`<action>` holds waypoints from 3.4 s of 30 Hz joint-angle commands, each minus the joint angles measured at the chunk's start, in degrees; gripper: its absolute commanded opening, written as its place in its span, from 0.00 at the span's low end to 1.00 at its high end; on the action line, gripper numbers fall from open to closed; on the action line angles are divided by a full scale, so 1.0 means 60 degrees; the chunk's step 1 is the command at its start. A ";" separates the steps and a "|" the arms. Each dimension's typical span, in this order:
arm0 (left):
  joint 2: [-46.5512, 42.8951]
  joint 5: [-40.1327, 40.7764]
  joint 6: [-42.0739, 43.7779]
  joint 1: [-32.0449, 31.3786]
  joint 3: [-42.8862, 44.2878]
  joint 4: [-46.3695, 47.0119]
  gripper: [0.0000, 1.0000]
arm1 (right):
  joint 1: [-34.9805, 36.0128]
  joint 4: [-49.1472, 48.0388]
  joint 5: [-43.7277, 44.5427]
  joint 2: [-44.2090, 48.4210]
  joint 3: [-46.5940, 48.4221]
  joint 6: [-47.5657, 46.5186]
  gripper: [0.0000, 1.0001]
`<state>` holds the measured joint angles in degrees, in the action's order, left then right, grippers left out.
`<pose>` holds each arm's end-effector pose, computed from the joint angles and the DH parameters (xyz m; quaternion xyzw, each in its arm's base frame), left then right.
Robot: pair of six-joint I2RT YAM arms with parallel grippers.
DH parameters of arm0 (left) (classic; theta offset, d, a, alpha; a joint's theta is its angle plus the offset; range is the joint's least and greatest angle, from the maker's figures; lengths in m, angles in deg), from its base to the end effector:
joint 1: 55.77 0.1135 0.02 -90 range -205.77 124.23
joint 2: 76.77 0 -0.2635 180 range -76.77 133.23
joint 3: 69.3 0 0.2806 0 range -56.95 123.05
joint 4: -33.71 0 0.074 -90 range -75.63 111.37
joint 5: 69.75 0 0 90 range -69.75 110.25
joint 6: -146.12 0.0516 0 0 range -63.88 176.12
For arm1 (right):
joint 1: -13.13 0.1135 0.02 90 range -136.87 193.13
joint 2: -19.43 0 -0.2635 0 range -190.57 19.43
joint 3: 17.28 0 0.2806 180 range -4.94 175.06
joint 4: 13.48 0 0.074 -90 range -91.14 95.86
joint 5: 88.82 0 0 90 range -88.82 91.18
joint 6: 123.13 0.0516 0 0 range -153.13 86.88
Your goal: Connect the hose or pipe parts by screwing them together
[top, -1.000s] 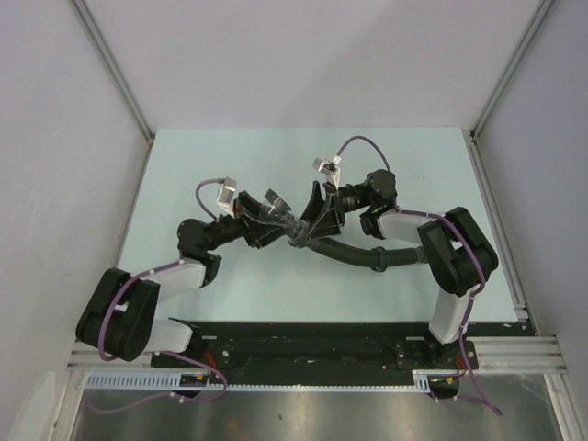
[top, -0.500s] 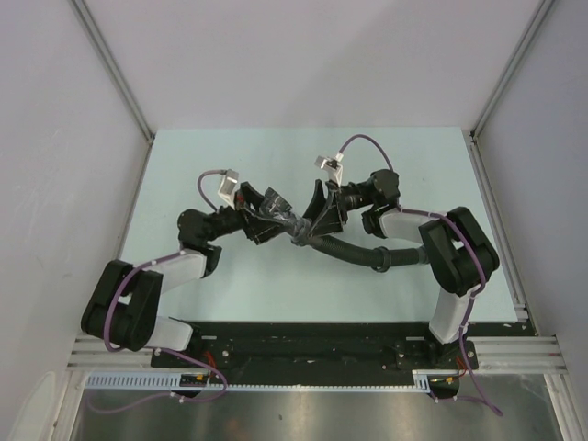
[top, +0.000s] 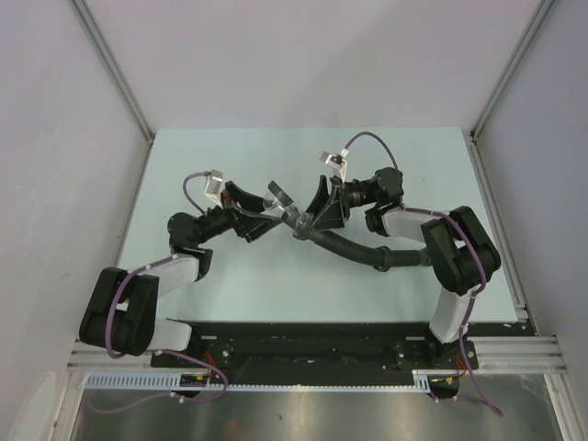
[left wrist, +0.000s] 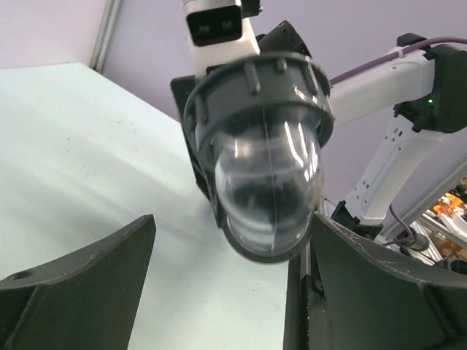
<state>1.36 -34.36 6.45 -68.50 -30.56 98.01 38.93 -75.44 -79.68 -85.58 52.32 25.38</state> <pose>0.2608 -0.1020 0.2371 0.2153 0.5759 -0.5991 0.5129 0.3294 0.2158 0.2422 -0.4166 0.5394 0.6873 0.2511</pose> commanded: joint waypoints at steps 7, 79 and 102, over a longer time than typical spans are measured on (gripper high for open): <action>-0.0613 0.0765 -0.1814 0.0701 -0.1012 0.3208 0.81 | -0.0330 -0.2209 0.0190 0.0158 0.0360 -0.0476 0.00; -0.2401 1.1315 0.2800 -0.3254 0.4611 -1.5572 0.01 | 0.2088 1.2033 0.8630 0.3088 0.1971 -1.2636 0.00; -0.4335 0.5442 0.6123 -0.2361 -0.0369 -0.5135 0.00 | 0.0534 1.1372 0.1686 0.2663 0.1957 -1.0599 0.00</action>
<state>-25.50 14.27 35.98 -83.02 -29.93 51.35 41.00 -2.72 -57.89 -70.24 62.09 -39.45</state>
